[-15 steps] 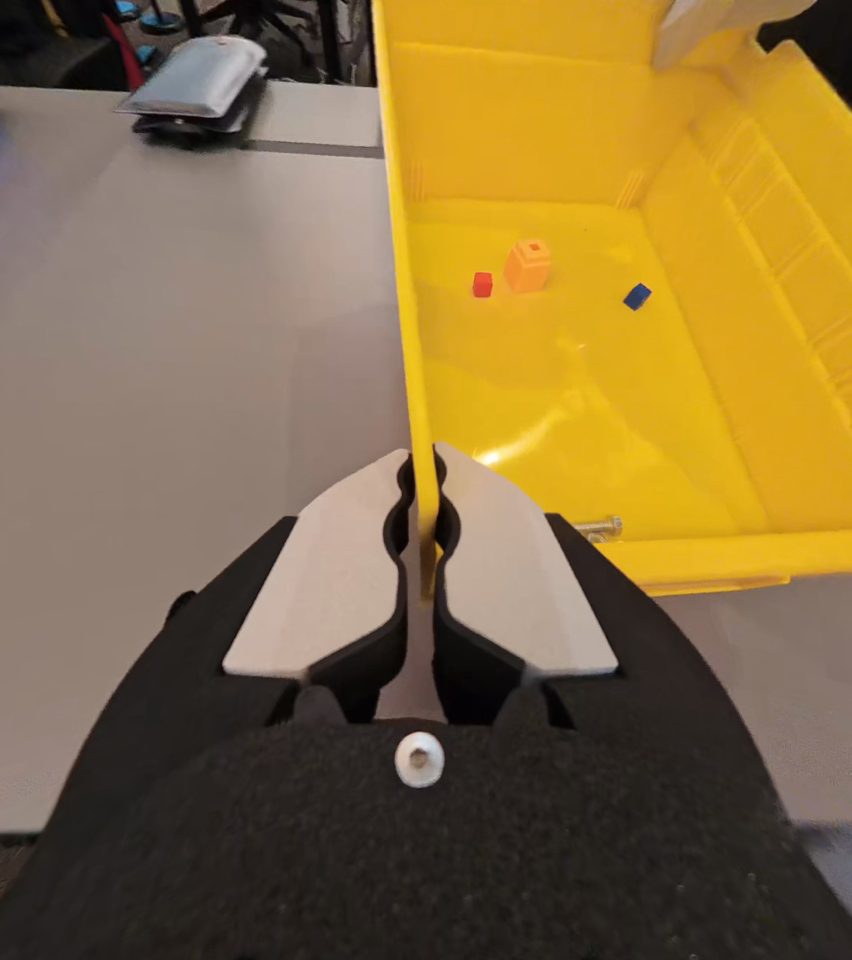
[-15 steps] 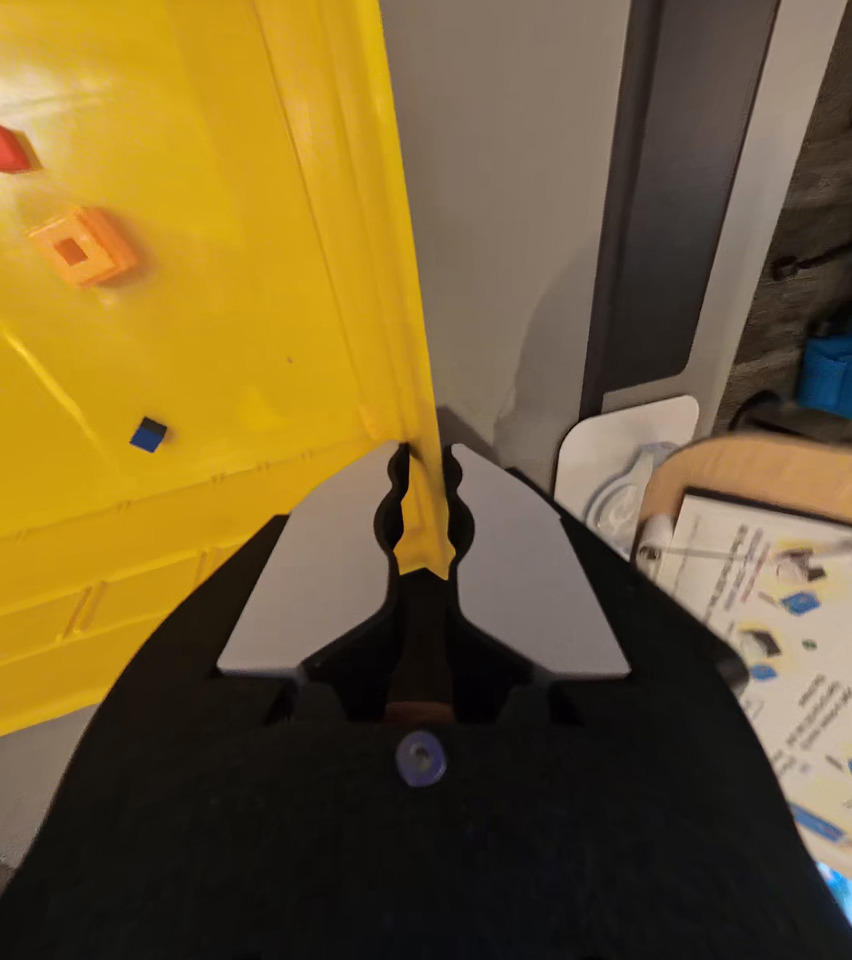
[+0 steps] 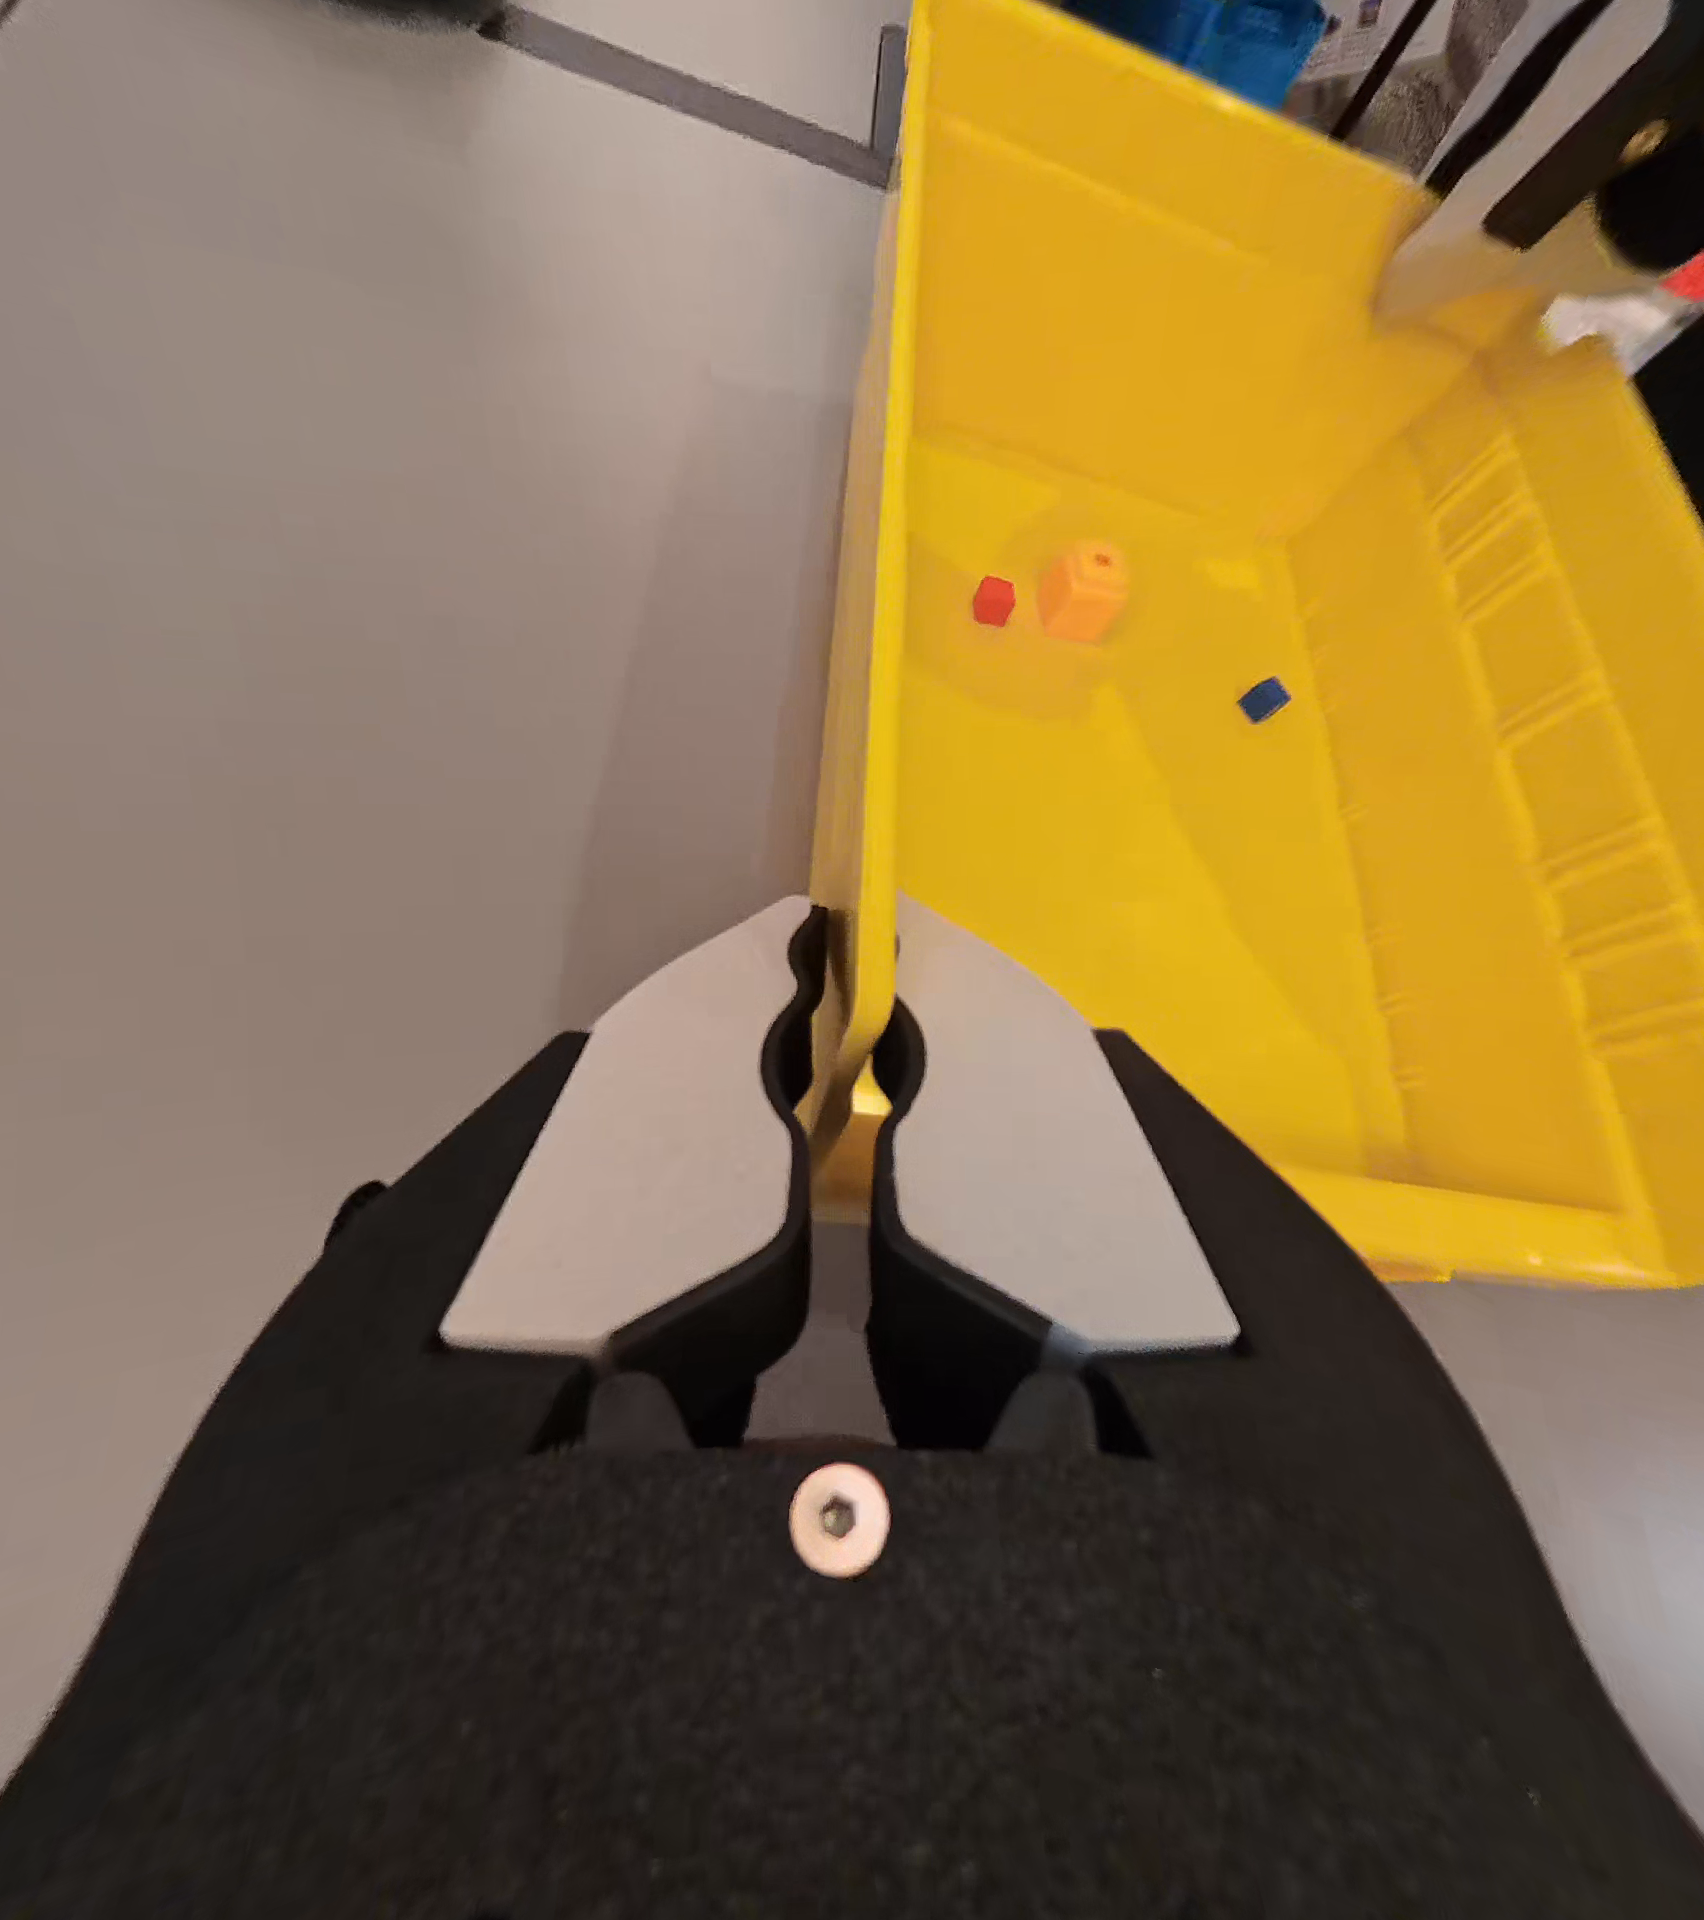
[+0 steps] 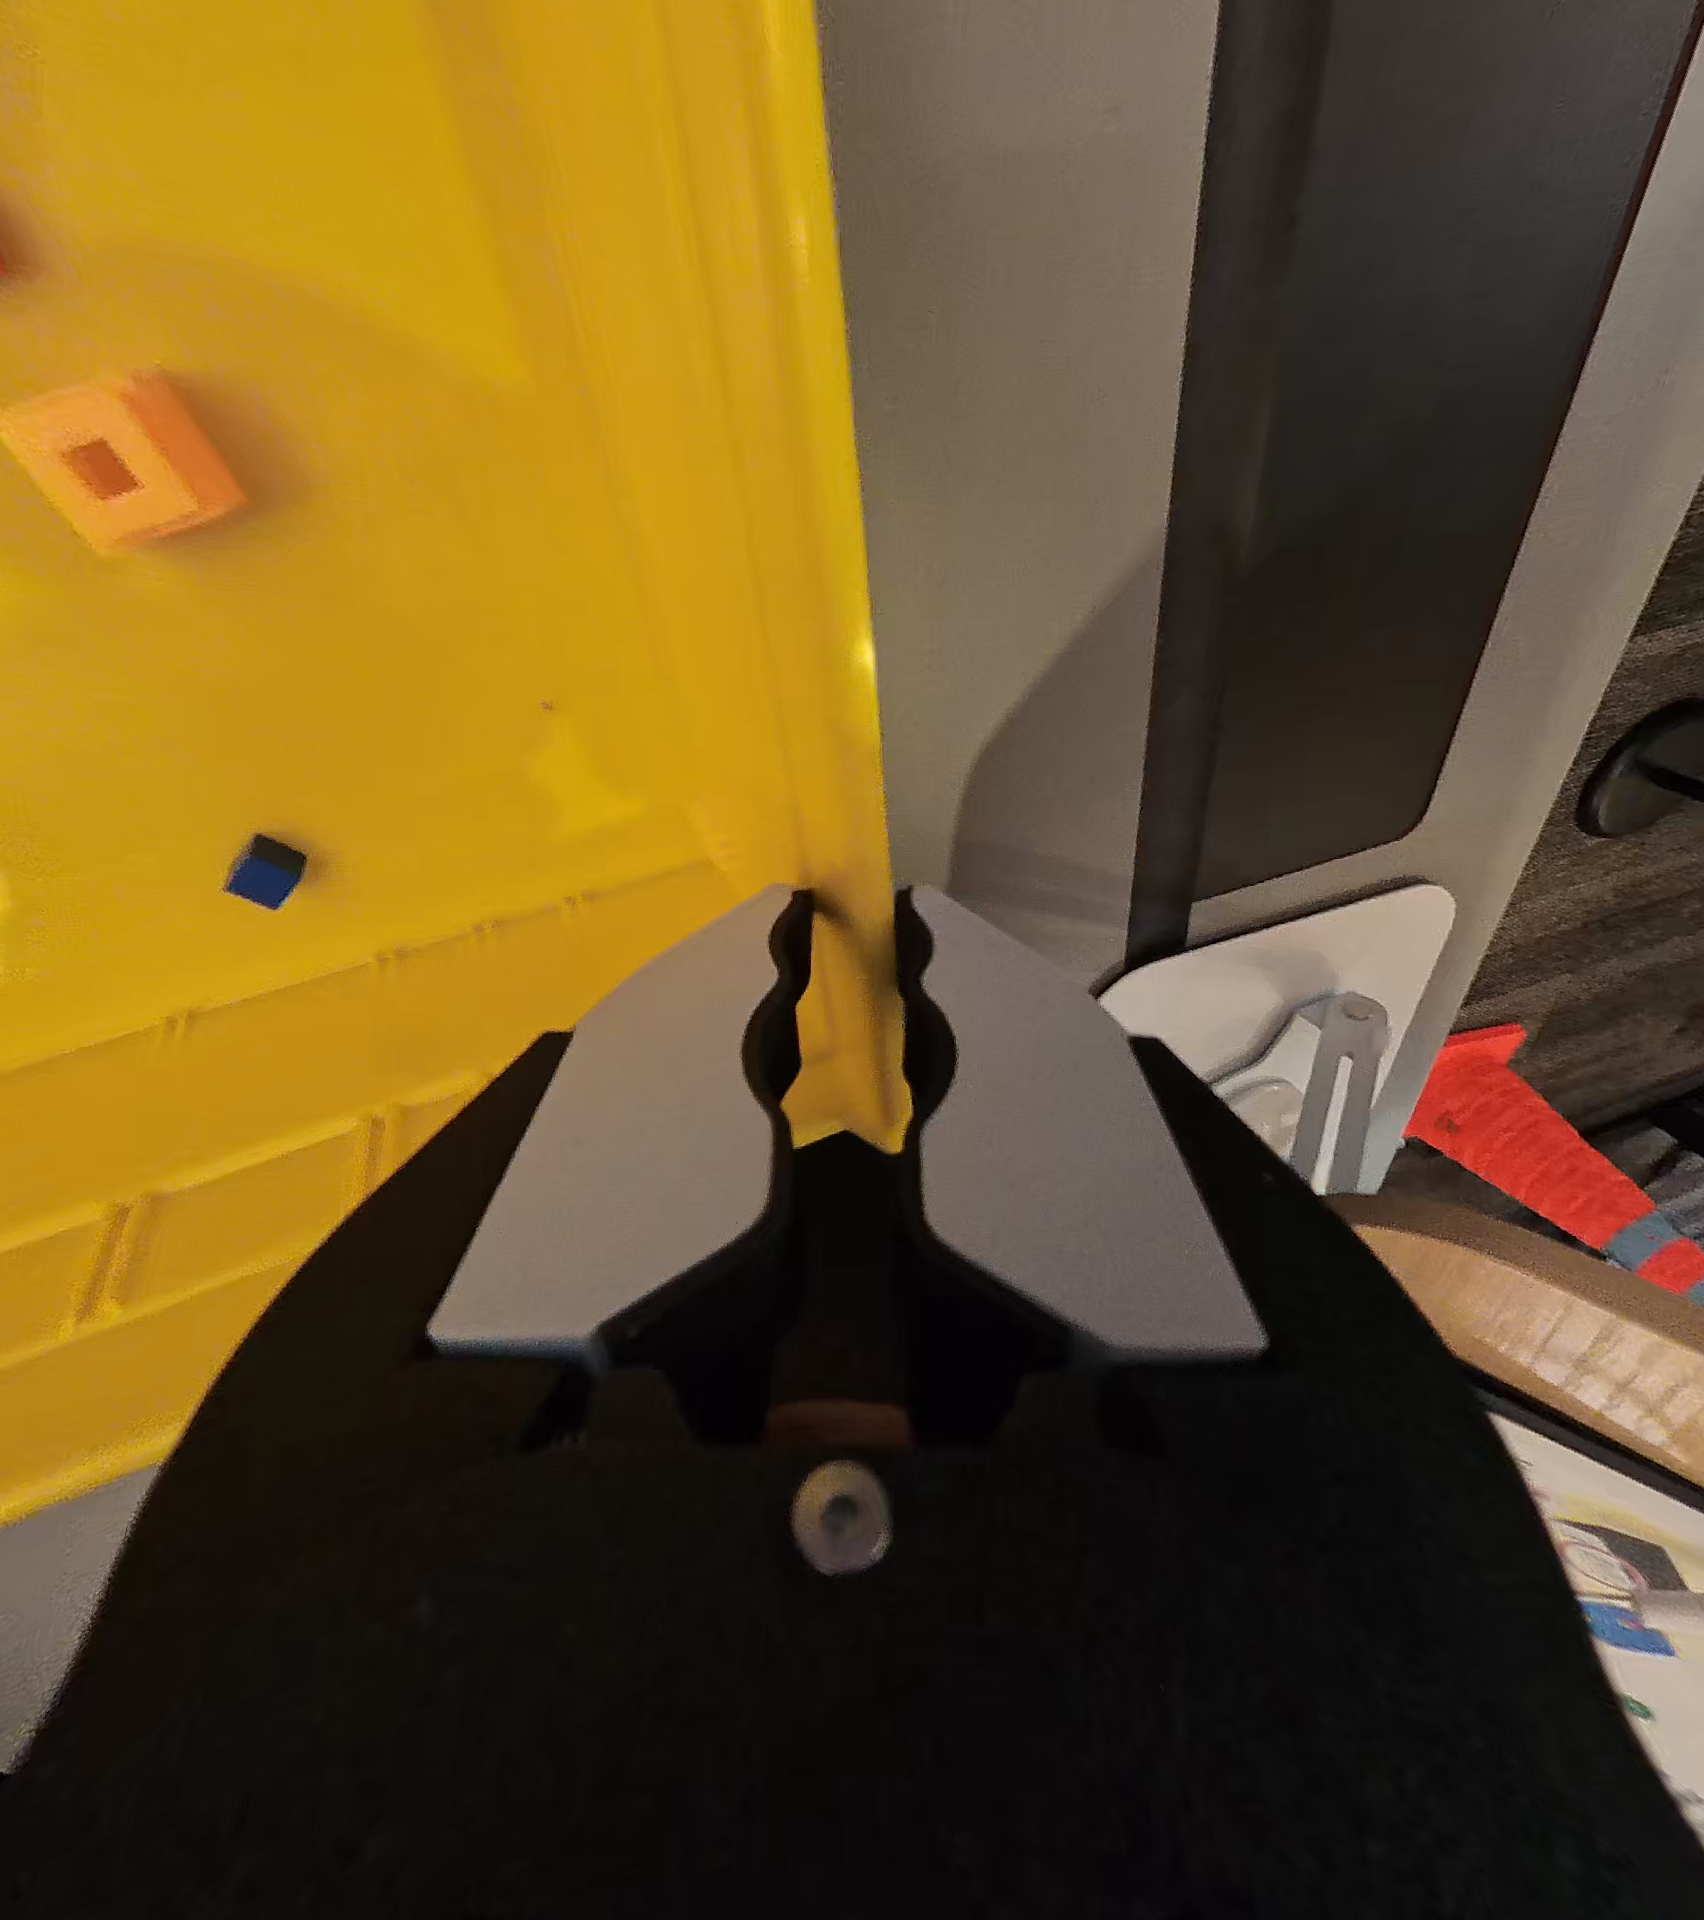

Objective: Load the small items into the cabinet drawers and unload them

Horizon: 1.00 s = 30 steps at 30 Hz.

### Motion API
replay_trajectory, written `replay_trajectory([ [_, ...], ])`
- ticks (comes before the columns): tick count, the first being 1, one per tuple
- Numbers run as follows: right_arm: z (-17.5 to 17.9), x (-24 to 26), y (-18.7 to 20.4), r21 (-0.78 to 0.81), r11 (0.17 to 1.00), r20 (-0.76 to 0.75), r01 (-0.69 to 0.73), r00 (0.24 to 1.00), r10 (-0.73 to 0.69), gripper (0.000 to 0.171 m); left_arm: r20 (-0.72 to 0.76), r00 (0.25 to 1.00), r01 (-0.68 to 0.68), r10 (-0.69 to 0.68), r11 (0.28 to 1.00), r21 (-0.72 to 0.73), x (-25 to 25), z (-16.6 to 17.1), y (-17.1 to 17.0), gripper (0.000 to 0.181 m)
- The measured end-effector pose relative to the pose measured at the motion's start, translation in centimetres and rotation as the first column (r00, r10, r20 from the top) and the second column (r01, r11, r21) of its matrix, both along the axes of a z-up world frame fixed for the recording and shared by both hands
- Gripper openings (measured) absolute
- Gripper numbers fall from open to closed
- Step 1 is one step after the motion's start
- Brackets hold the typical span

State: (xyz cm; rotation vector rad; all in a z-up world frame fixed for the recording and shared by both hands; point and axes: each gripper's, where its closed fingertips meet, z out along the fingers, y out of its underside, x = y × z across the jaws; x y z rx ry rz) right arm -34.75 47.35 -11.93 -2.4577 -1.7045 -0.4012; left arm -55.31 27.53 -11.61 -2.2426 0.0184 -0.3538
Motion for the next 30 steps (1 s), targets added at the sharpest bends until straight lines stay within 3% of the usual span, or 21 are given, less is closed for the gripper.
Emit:
replay_trajectory([
  [4, 0.0, 0.4, 0.3, 0.008, 1.000, 0.029, -0.004, 1.000, 0.003, 0.017, -0.087, 0.996, 0.017, -0.018, 1.000, -0.005, 0.8, 2.3, 0.1, 0.004],
  [13, 0.3, 0.5, -0.2, 0.086, 0.996, 0.025, -0.016, 1.000, 0.013, 0.015, 0.017, 1.000, -0.002, 0.002, 0.999, -0.036, 0.0, -1.5, 0.2, 0.006],
  [16, 2.7, -0.7, -0.6, 0.240, 0.967, 0.029, -0.081, 0.997, 0.076, 0.014, 0.016, 1.000, -0.002, 0.001, 1.000, 0.013, -0.2, -2.0, 0.2, 0.005],
  [18, 4.9, -3.4, -2.7, 0.306, 0.943, -0.076, -0.133, 0.984, 0.164, 0.015, 0.014, 1.000, -0.004, 0.003, 1.000, 0.027, -0.2, -2.0, 0.1, 0.005],
  [21, 4.9, -9.0, -11.9, 0.112, 0.927, -0.367, -0.359, 0.852, 0.374, 0.015, -0.035, 0.999, -0.011, 0.013, 0.999, 0.045, -0.3, -2.0, 0.2, 0.004],
  [23, 2.8, -10.4, -20.0, -0.143, 0.795, -0.493, -0.590, 0.739, 0.460, 0.027, -0.056, 0.998, -0.016, 0.019, 0.998, 0.057, -0.3, -2.0, 0.2, 0.004],
  [24, 1.5, -10.3, -22.0, -0.184, 0.737, -0.491, -0.650, 0.711, 0.504, 0.029, -0.046, 0.999, -0.020, 0.022, 0.998, 0.059, -0.2, -2.0, 0.2, 0.004],
  [27, -3.3, -10.2, -21.9, -0.187, 0.701, -0.342, -0.688, 0.715, 0.610, 0.029, -0.008, 1.000, -0.028, 0.028, 0.998, 0.064, -0.1, -2.0, 0.1, 0.005],
  [30, -6.1, -10.4, -22.2, -0.325, 0.709, -0.294, -0.626, 0.779, 0.554, 0.027, -0.012, 1.000, -0.019, 0.019, 0.998, 0.056, 0.0, -2.0, 0.0, 0.004],
])
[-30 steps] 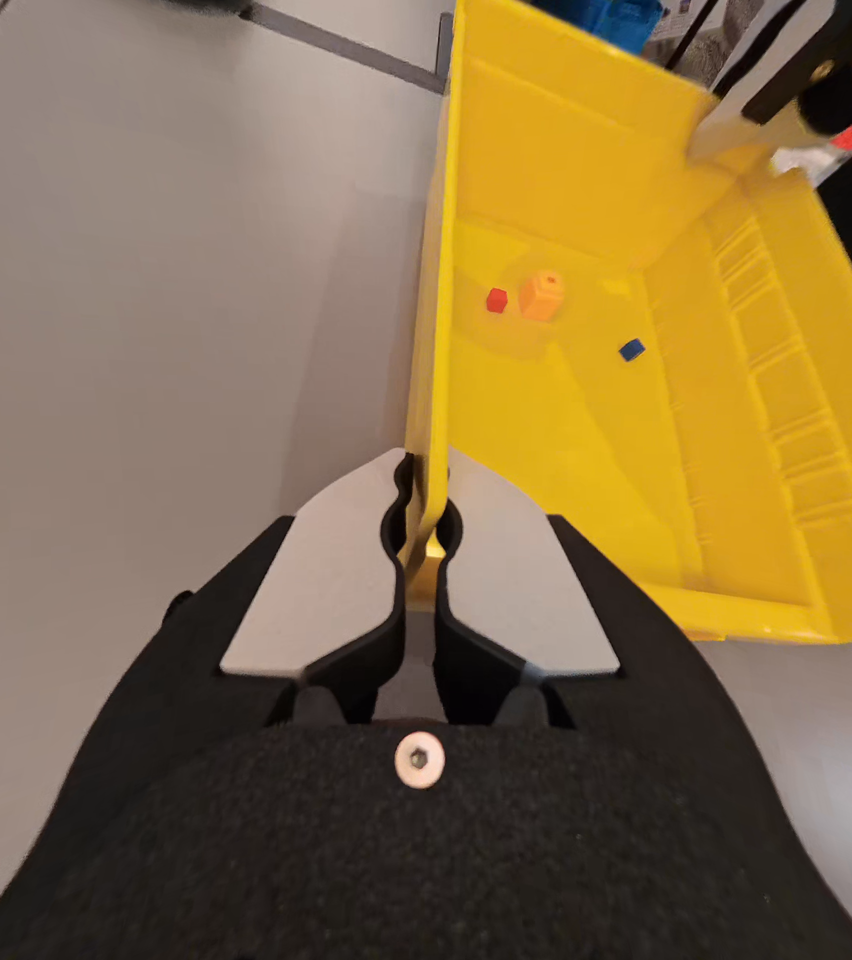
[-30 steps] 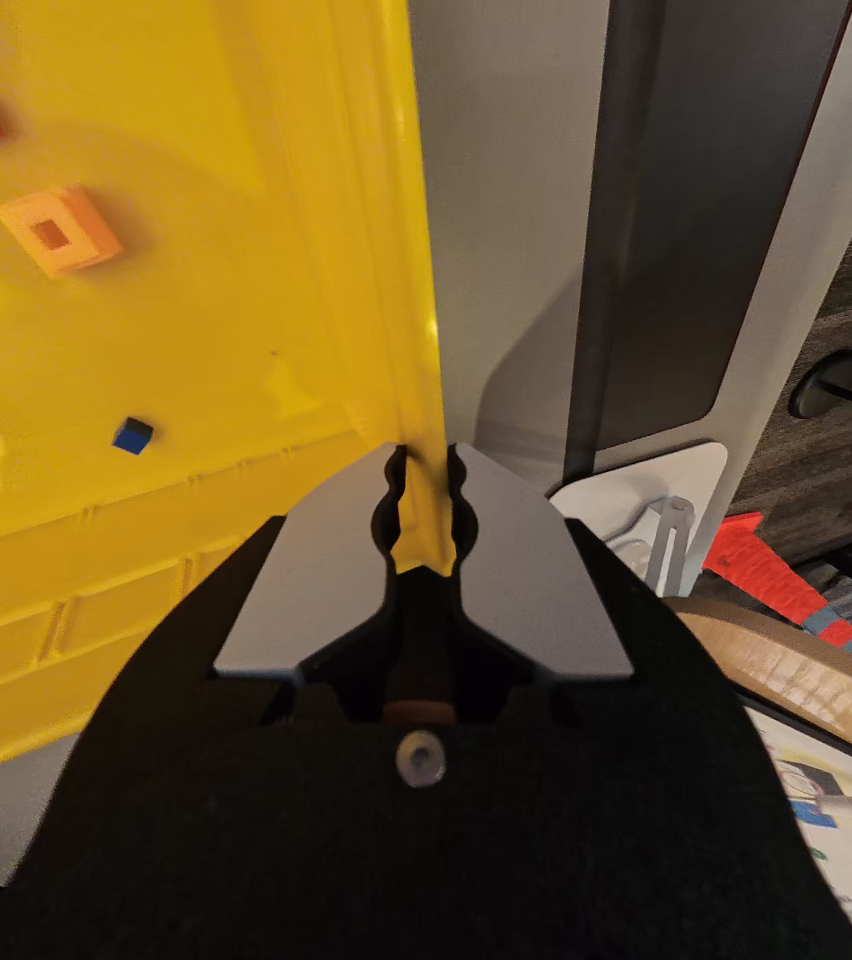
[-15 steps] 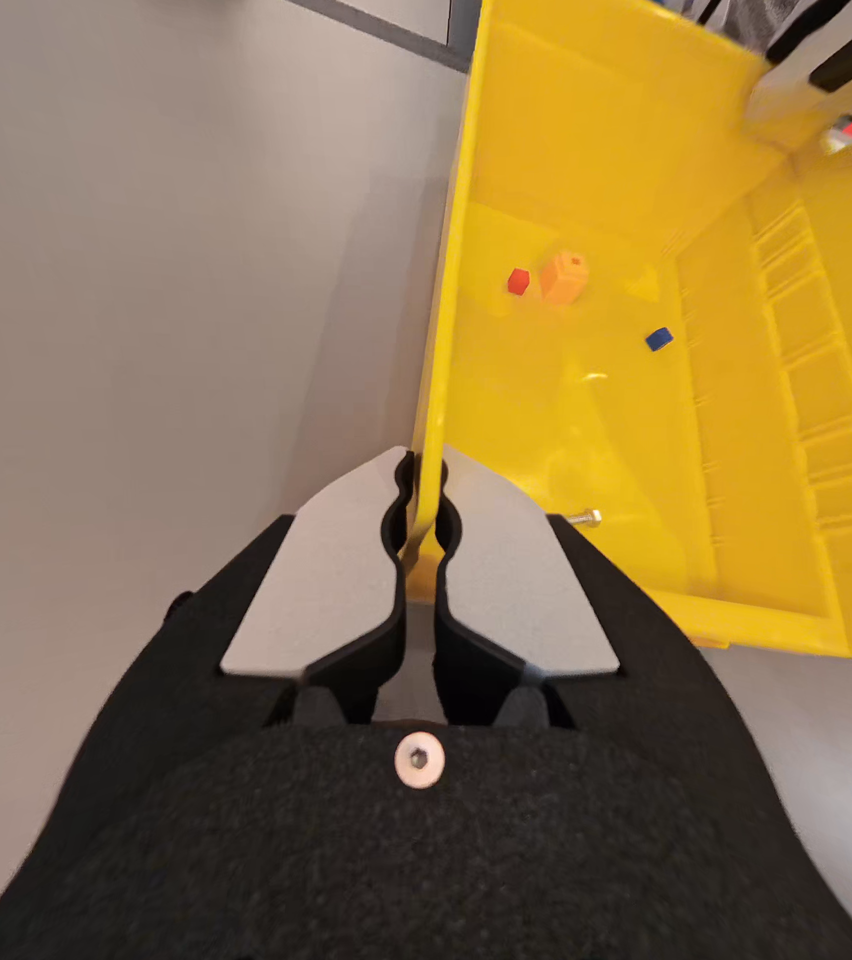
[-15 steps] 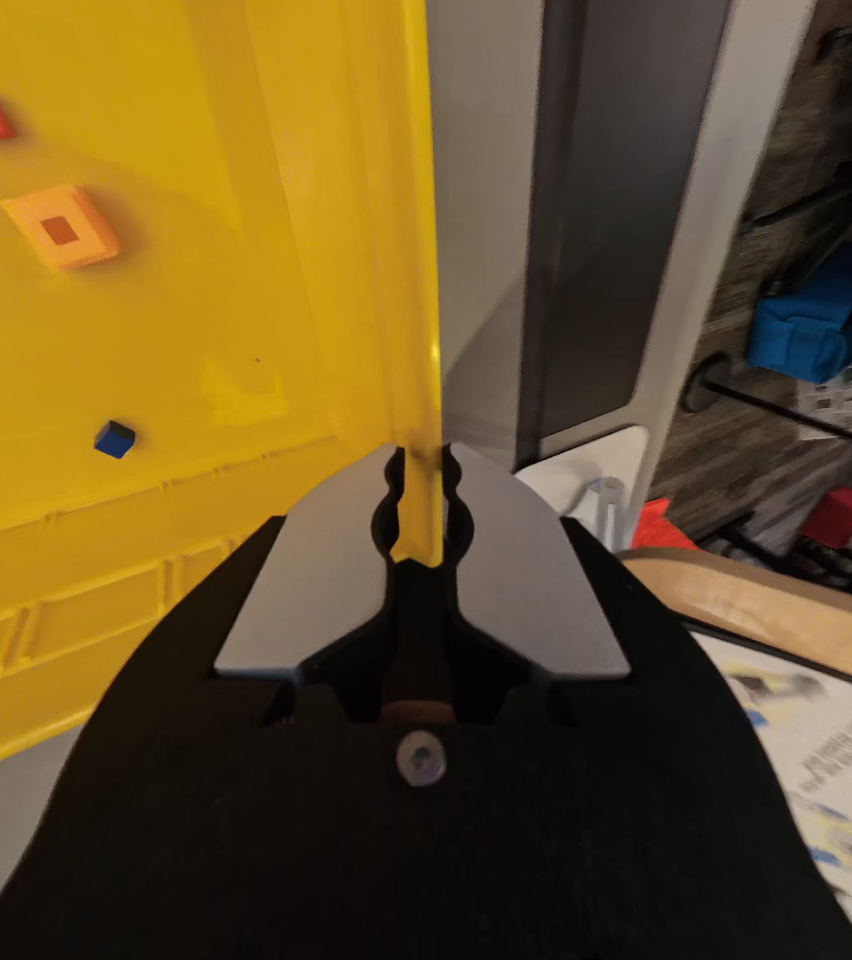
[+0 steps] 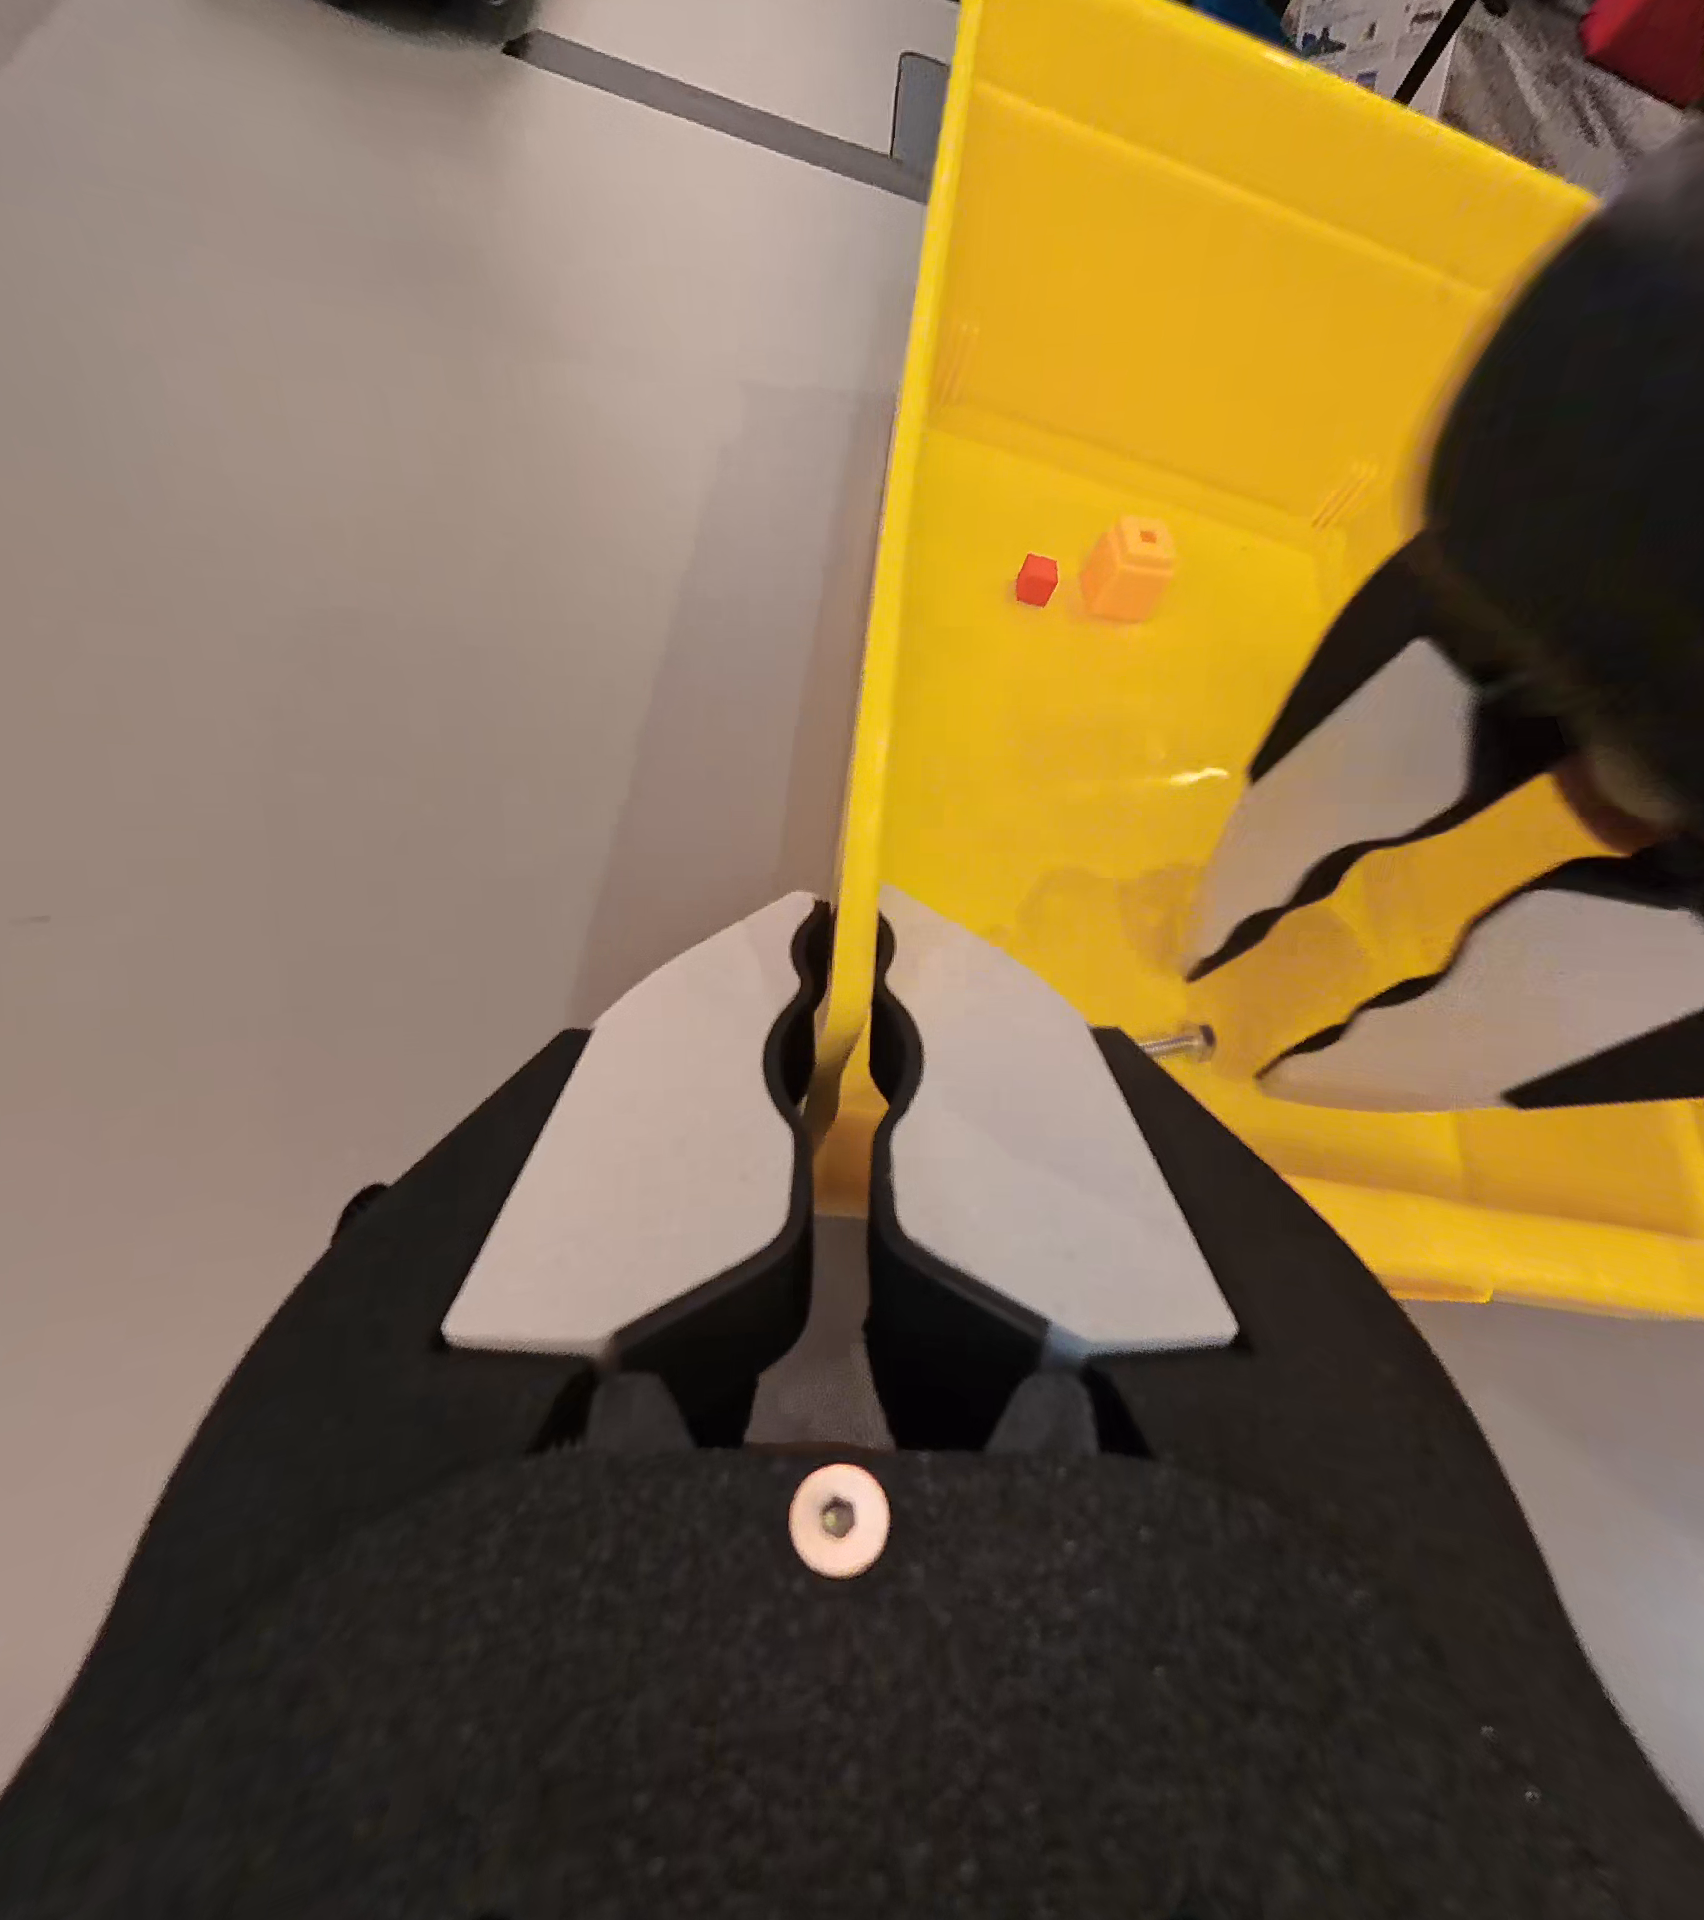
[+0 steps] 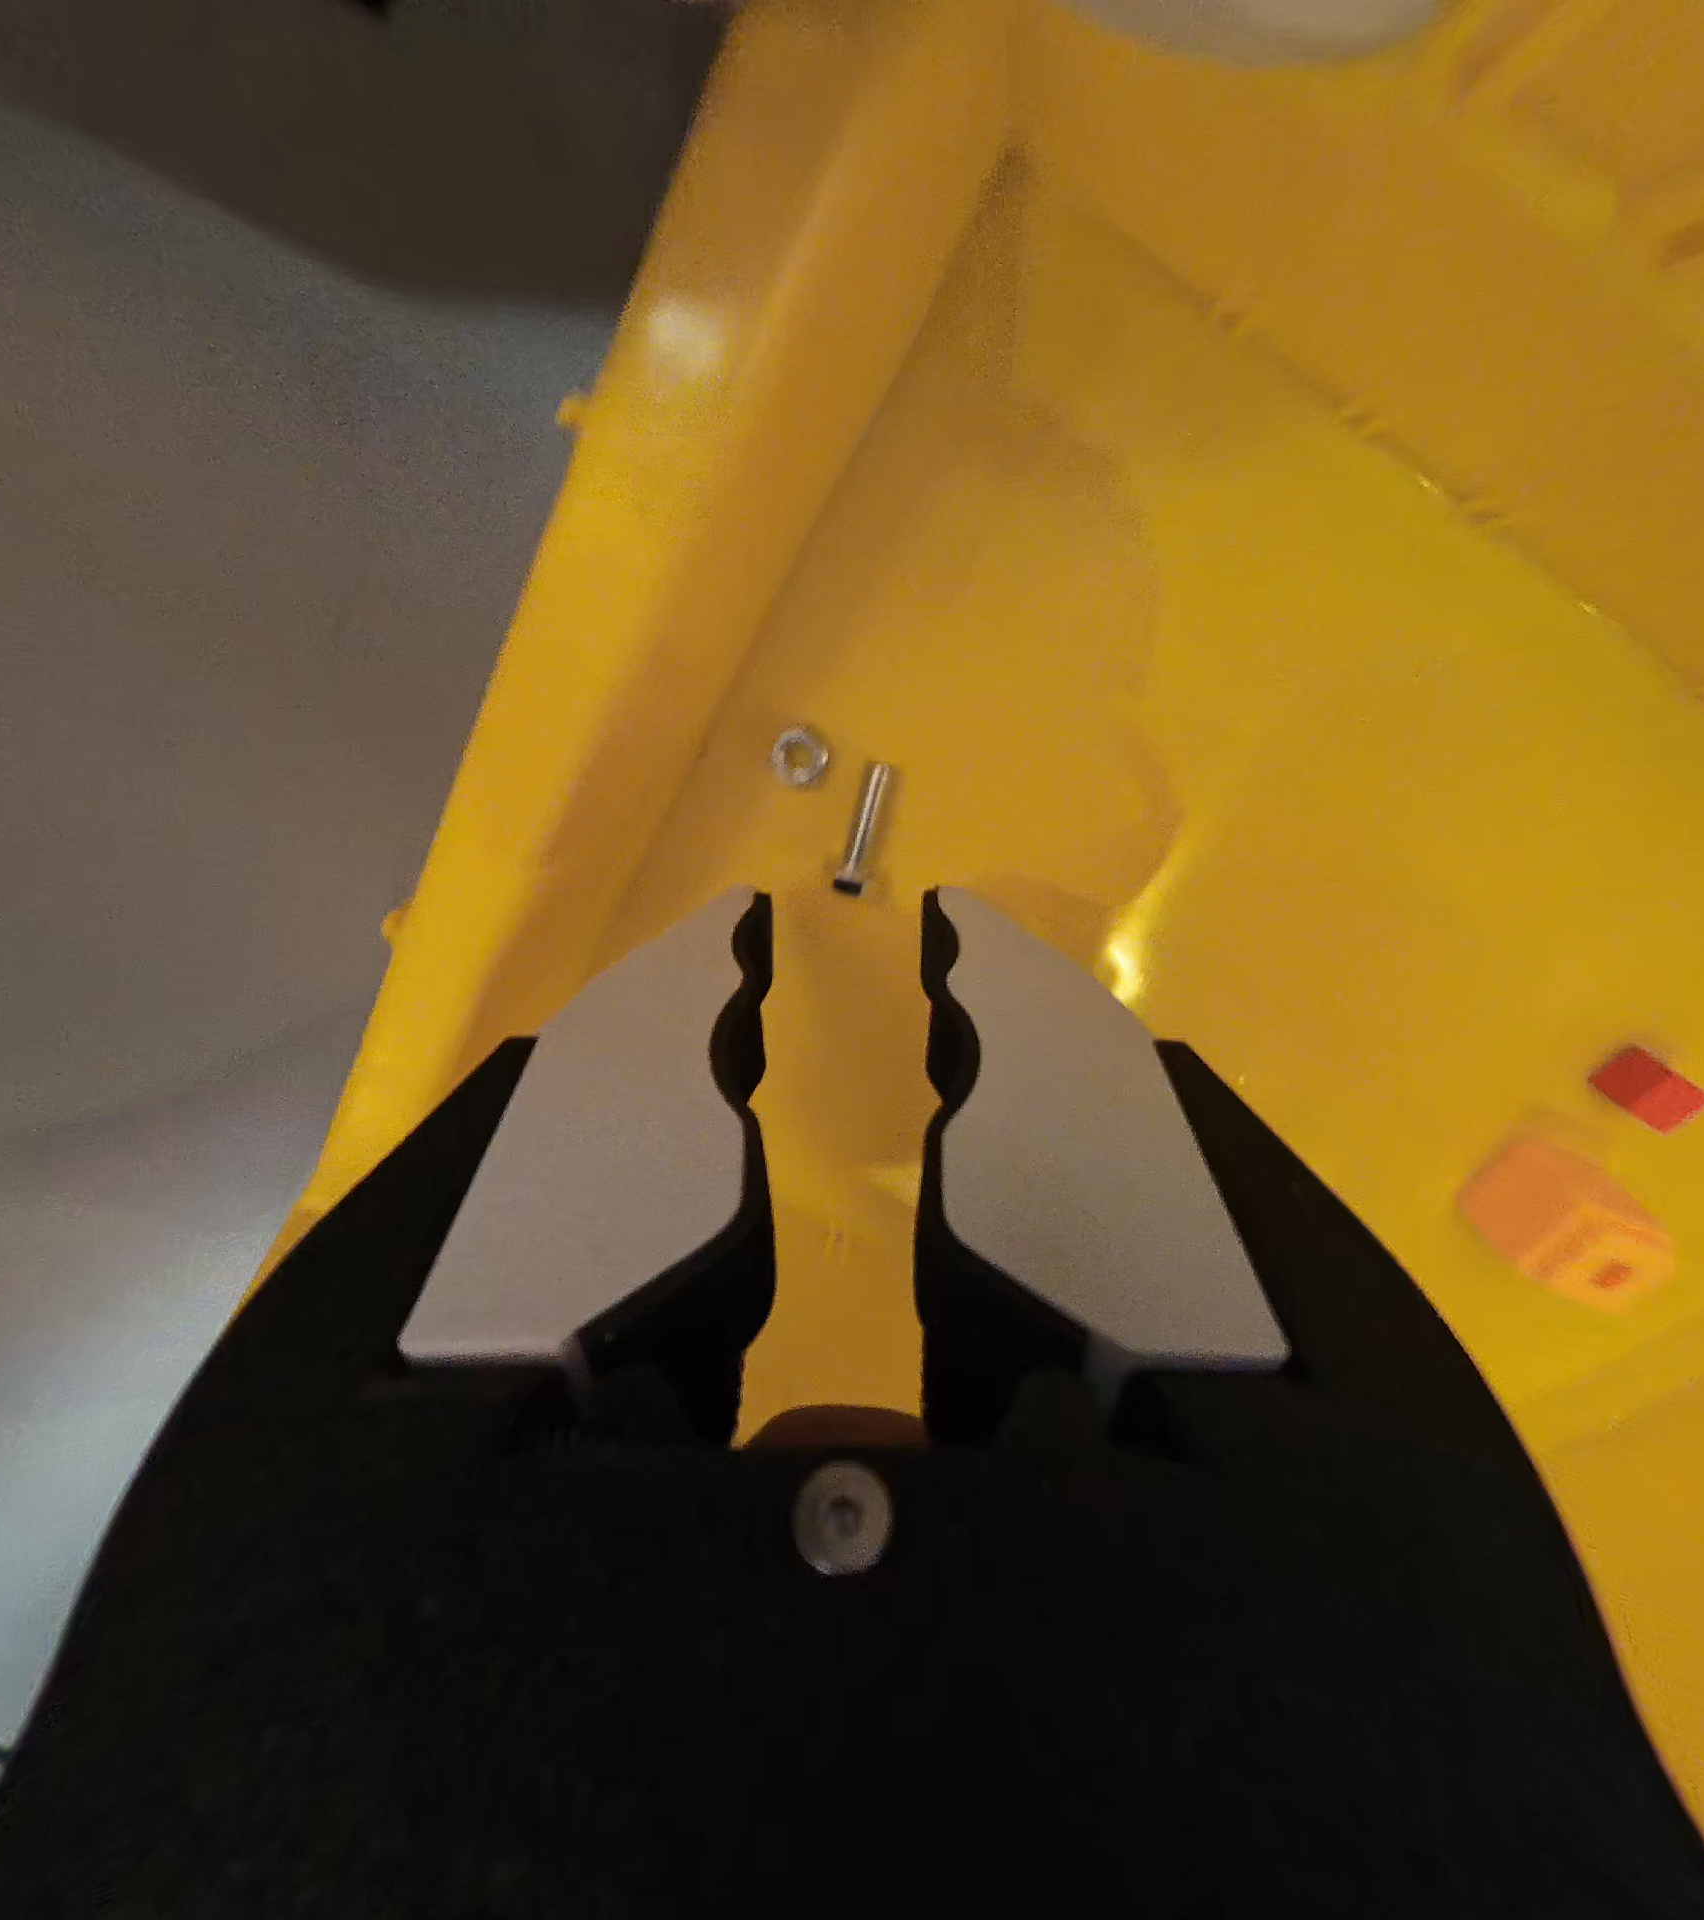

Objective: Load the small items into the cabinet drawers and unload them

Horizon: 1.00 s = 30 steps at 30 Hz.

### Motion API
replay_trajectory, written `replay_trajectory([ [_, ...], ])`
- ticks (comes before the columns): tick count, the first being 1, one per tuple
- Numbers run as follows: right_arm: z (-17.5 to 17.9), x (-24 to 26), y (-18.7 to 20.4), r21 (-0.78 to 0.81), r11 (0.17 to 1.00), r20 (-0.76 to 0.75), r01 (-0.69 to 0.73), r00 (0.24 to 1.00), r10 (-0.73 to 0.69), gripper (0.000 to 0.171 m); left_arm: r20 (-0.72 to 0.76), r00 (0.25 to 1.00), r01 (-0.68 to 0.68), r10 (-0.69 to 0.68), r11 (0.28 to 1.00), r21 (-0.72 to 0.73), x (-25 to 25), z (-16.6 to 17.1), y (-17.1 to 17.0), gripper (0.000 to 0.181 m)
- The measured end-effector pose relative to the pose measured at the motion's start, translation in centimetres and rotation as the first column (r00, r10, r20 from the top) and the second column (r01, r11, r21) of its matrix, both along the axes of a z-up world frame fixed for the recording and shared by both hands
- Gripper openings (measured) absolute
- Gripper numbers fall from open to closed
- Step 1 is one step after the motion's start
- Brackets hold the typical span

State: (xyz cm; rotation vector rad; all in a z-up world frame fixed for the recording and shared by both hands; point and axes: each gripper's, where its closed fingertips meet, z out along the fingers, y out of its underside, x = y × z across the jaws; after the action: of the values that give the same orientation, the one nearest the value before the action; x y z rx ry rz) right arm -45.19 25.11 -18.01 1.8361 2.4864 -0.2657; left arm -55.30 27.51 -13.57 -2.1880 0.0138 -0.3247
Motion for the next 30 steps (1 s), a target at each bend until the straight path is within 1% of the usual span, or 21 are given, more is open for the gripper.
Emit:
replay_trajectory([
  [3, -0.6, -1.8, 0.0, -0.006, 1.000, -0.057, 0.005, 0.998, -0.005, 0.025, -0.007, 1.000, -0.003, 0.003, 1.000, 0.002, 0.1, 0.0, 0.0, 0.005],
  [4, -1.0, -1.7, 0.6, 0.029, 1.000, -0.037, 0.009, 0.999, -0.008, 0.023, -0.002, 1.000, -0.003, 0.003, 1.000, 0.003, 0.1, 0.0, 0.0, 0.004],
  [5, -1.3, -1.1, 1.6, 0.078, 0.997, 0.000, 0.012, 1.000, -0.012, 0.016, 0.002, 1.000, 0.000, 0.000, 1.000, 0.005, 0.1, 0.0, 0.0, 0.004],
  [6, -1.2, -0.8, 3.1, 0.147, 0.989, 0.006, 0.020, 1.000, -0.021, 0.013, 0.010, 1.000, 0.002, -0.003, 1.000, 0.007, 0.1, 0.0, 0.0, 0.004],
  [8, -0.3, 1.5, 7.5, 0.304, 0.952, 0.081, 0.033, 0.995, -0.061, 0.014, 0.027, 1.000, 0.006, -0.006, 1.000, 0.014, 0.1, 0.0, -0.1, 0.005],
  [9, 0.8, 2.4, 9.2, 0.339, 0.937, 0.068, 0.082, 0.991, -0.111, 0.014, 0.029, 1.000, 0.006, -0.007, 1.000, 0.018, 0.1, 0.0, -0.1, 0.005],
  [10, 2.1, 2.9, 10.3, 0.338, 0.928, 0.031, 0.158, 0.983, -0.179, 0.014, 0.024, 1.000, 0.005, -0.006, 1.000, 0.023, 0.2, 0.0, -0.2, 0.005],
  [12, 5.4, 3.3, 10.7, 0.283, 0.905, -0.081, 0.317, 0.948, -0.307, 0.016, 0.003, 1.000, 0.004, -0.004, 1.000, 0.031, 0.2, 0.0, -0.2, 0.004],
  [13, 7.5, 3.3, 10.4, 0.266, 0.883, -0.176, 0.386, 0.920, -0.349, 0.019, -0.008, 1.000, 0.001, -0.001, 0.999, 0.034, 0.2, 0.0, -0.2, 0.004],
  [14, 9.7, 3.4, 9.6, 0.246, 0.863, -0.281, 0.441, 0.885, -0.372, 0.022, -0.018, 1.000, 0.000, 0.001, 0.999, 0.035, 0.1, 0.0, -0.2, 0.004],
  [16, 13.3, 4.9, 5.9, 0.176, 0.852, -0.440, 0.494, 0.813, -0.381, 0.027, -0.035, 0.999, 0.002, -0.001, 0.999, 0.039, 0.1, 0.0, -0.2, 0.004],
  [18, 15.4, 7.6, 0.8, 0.097, 0.869, -0.557, 0.486, 0.750, -0.357, 0.030, -0.031, 1.000, 0.007, -0.005, 0.999, 0.048, 0.1, 0.0, -0.2, 0.004],
  [19, 15.8, 9.0, -1.9, 0.040, 0.880, -0.613, 0.472, 0.707, -0.351, 0.029, -0.019, 1.000, 0.011, -0.010, 0.998, 0.056, 0.2, 0.0, -0.2, 0.004],
  [21, 15.6, 11.9, -7.1, -0.085, 0.890, -0.706, 0.448, 0.603, -0.371, 0.029, 0.014, 1.000, 0.022, -0.023, 0.997, 0.070, 0.2, 0.0, -0.3, 0.006],
  [23, 14.1, 15.1, -10.3, -0.137, 0.869, -0.762, 0.475, 0.510, -0.399, 0.029, 0.035, 0.999, 0.027, -0.030, 0.996, 0.079, 0.1, -0.3, -0.4, 0.025],
  [24, 13.2, 16.7, -11.2, -0.144, 0.851, -0.786, 0.506, 0.464, -0.409, 0.029, 0.036, 0.999, 0.030, -0.033, 0.996, 0.084, 0.0, -0.5, -0.5, 0.031],
  [26, 11.6, 19.7, -12.0, -0.118, 0.804, -0.815, 0.583, 0.406, -0.413, 0.029, 0.018, 0.999, 0.032, -0.033, 0.996, 0.088, -0.4, -0.8, -1.1, 0.041],
  [27, 11.1, 21.0, -11.9, -0.108, 0.768, -0.829, 0.631, 0.369, -0.420, 0.029, 0.007, 1.000, 0.029, -0.030, 0.995, 0.095, -0.6, -0.7, -1.6, 0.041],
  [30, 10.0, 24.0, -11.4, -0.166, 0.671, -0.850, 0.723, 0.240, -0.470, 0.028, -0.064, 0.998, 0.011, -0.003, 0.992, 0.128, -1.1, 0.6, -3.3, 0.041],
])
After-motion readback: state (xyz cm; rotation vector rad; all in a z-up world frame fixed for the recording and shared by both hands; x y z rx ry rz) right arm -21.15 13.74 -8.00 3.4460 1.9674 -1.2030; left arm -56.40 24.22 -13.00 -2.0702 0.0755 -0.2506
